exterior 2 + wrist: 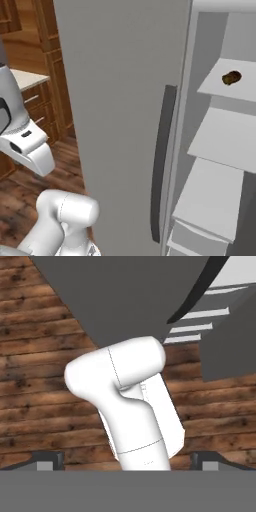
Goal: Take the sweet potato and cucumber out of the freezer and place them in the tupperware container on the counter. Then put the tupperware containing the vegetables back in the freezer.
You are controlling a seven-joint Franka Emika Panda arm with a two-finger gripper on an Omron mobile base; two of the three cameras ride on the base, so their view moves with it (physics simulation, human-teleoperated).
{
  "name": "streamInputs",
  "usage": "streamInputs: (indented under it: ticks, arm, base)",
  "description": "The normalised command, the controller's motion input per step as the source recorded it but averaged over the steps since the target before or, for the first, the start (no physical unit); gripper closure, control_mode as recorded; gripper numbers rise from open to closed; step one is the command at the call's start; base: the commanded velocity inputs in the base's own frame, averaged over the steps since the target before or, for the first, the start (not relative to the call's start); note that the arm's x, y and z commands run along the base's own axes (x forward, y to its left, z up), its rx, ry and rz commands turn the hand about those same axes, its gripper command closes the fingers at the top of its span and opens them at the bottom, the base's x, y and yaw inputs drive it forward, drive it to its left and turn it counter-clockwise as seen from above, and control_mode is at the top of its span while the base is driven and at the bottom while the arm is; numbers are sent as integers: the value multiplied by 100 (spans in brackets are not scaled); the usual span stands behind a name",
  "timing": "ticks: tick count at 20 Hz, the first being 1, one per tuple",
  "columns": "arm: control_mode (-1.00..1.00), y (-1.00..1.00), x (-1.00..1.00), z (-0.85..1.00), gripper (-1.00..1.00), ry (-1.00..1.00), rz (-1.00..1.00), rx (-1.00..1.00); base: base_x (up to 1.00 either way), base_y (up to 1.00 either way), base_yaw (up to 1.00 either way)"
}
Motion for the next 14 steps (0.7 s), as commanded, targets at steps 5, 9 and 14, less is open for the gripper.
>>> streamInputs:
  ticks: [5, 9, 14]
  arm:
    - [100, 0, 0, 0, -100, 0, 0, 0]
    - [100, 0, 0, 0, -100, 0, 0, 0]
    - [100, 0, 0, 0, -100, 0, 0, 0]
  base:
    - [0, -65, 12]
    - [0, -68, 0]
    - [1, -65, -8]
